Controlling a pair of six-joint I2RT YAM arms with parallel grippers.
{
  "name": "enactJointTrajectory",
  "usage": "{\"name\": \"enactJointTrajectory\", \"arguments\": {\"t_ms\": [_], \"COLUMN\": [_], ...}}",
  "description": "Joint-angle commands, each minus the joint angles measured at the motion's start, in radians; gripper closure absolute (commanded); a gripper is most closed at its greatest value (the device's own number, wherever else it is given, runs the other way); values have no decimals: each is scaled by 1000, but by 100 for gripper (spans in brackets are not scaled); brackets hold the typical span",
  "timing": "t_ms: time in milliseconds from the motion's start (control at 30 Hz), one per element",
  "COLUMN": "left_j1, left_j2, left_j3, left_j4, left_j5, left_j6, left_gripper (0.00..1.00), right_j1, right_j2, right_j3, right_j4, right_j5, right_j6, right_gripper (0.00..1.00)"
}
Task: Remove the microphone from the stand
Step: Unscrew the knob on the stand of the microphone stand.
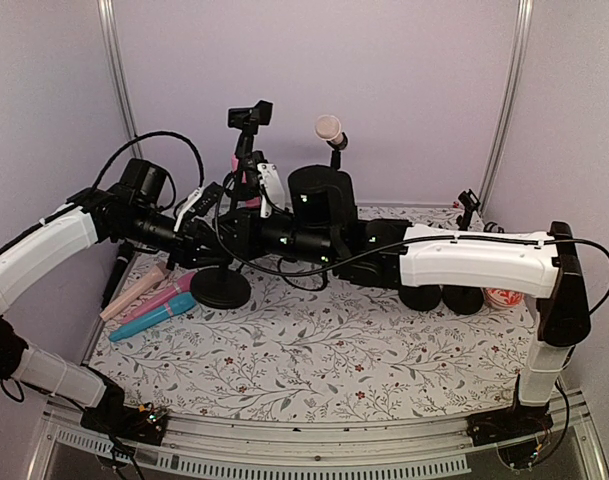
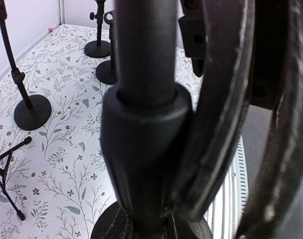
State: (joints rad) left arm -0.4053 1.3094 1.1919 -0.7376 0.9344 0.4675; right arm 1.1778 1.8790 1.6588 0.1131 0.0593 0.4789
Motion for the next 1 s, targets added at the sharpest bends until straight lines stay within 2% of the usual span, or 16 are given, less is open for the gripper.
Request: {"name": "enactJointTrajectory", "arguments": {"t_ms": [0,100,167,233,300,367,567,767,800,867,933,967], "left_j1": [-7,-7,-5,-3,-1,0,3,6,6,6,8,8], "left_j2": [-28,-29,-30,-30,-30,-30,-32,-30,-30,-30,-31,-30], "left_j3": [28,31,34,37,38,38,38,46,46,45,43,43], "left_j4": [-17,-16,-15,-12,-10,-8,3,3,3,3,3,3], "left_j5": [125,118,115,111,107,107,103,106,107,107,108,109], "left_j6": [59,57,57,57,55,53,41,36,35,35,36,36], "left_gripper": [100,100,100,100,100,100,100,100,100,100,100,100], "right_j1": [-34,-35,-34,-34,-35,-33,-33,-31,-31,-32,-31,-33], "right_j2": [40,46,45,41,32,14,-39,-34,-34,-36,-41,-40], "right_j3": [36,44,39,28,5,-32,-130,-142,-142,-139,-134,-126], "right_j4": [-15,-14,-17,-22,-28,-22,12,10,10,19,31,35], "right_j5": [101,82,68,44,27,24,24,9,14,19,23,25], "right_j6": [13,13,13,11,14,23,47,52,54,58,53,47], "right_gripper": [92,100,99,83,61,57,73,80,86,91,91,88]}}
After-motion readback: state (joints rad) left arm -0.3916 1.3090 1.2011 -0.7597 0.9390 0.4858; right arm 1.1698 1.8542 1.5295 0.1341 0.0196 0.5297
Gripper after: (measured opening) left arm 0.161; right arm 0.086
